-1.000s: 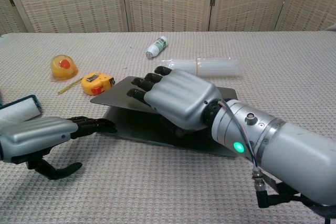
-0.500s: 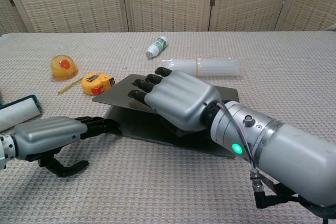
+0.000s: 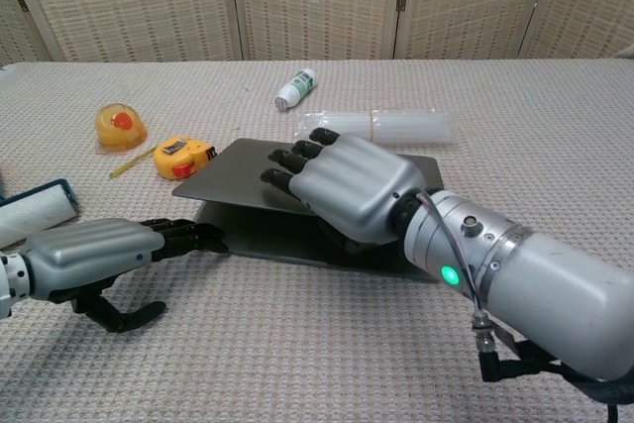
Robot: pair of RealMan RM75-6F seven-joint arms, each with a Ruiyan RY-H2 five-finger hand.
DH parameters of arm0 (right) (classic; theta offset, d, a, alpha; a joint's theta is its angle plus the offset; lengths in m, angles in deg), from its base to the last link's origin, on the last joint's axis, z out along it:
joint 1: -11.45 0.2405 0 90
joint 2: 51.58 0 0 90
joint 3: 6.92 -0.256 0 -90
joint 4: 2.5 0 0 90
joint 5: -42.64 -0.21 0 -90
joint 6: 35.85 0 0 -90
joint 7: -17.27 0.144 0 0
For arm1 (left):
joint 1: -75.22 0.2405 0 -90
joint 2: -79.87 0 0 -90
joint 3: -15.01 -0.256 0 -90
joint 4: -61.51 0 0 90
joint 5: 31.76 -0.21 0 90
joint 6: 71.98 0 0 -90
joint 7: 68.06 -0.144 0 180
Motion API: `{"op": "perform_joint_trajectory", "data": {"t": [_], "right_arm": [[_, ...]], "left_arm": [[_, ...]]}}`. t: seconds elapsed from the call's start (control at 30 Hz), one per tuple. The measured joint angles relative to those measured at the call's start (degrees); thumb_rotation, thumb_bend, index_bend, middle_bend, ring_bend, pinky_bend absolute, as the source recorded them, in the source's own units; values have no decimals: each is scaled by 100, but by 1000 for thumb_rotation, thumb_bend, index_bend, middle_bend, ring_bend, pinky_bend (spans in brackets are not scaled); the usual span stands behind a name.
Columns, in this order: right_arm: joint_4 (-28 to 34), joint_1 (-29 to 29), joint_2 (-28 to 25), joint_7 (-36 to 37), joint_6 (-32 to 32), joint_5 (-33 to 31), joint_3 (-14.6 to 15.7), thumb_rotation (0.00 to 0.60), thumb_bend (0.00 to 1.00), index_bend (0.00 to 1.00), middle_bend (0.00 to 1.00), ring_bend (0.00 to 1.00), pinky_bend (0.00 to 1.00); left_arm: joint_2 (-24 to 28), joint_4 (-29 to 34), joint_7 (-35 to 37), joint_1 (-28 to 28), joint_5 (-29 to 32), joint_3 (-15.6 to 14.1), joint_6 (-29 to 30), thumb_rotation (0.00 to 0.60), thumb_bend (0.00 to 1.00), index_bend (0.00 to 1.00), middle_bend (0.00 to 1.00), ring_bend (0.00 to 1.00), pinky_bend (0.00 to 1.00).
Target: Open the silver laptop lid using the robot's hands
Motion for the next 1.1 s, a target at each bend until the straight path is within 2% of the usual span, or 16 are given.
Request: {"op": "perform_joint_trajectory", "data": {"t": [0.27, 0.5, 0.77, 1.1], "right_arm": [[-165, 9, 27, 44, -90, -42, -79, 600, 665, 0, 0, 0, 0], [29, -31, -151, 169, -246, -71, -239, 600, 664, 0, 0, 0, 0], [387, -29, -535, 177, -437, -333, -589, 600, 664, 0, 0, 0, 0], [377, 87, -890, 220, -560, -756, -1045, 600, 664, 0, 0, 0, 0]], "left_arm": [[6, -9, 1, -11, 34, -42, 32, 600, 587, 43, 0, 0, 0], [5, -13, 9, -12, 59, -62, 67, 600, 587, 47, 0, 0, 0], [22, 24, -41, -16, 68, -99, 92, 600, 587, 48, 0, 0, 0], [78, 113, -71, -24, 91, -123, 109, 600, 588, 49, 0, 0, 0]]}}
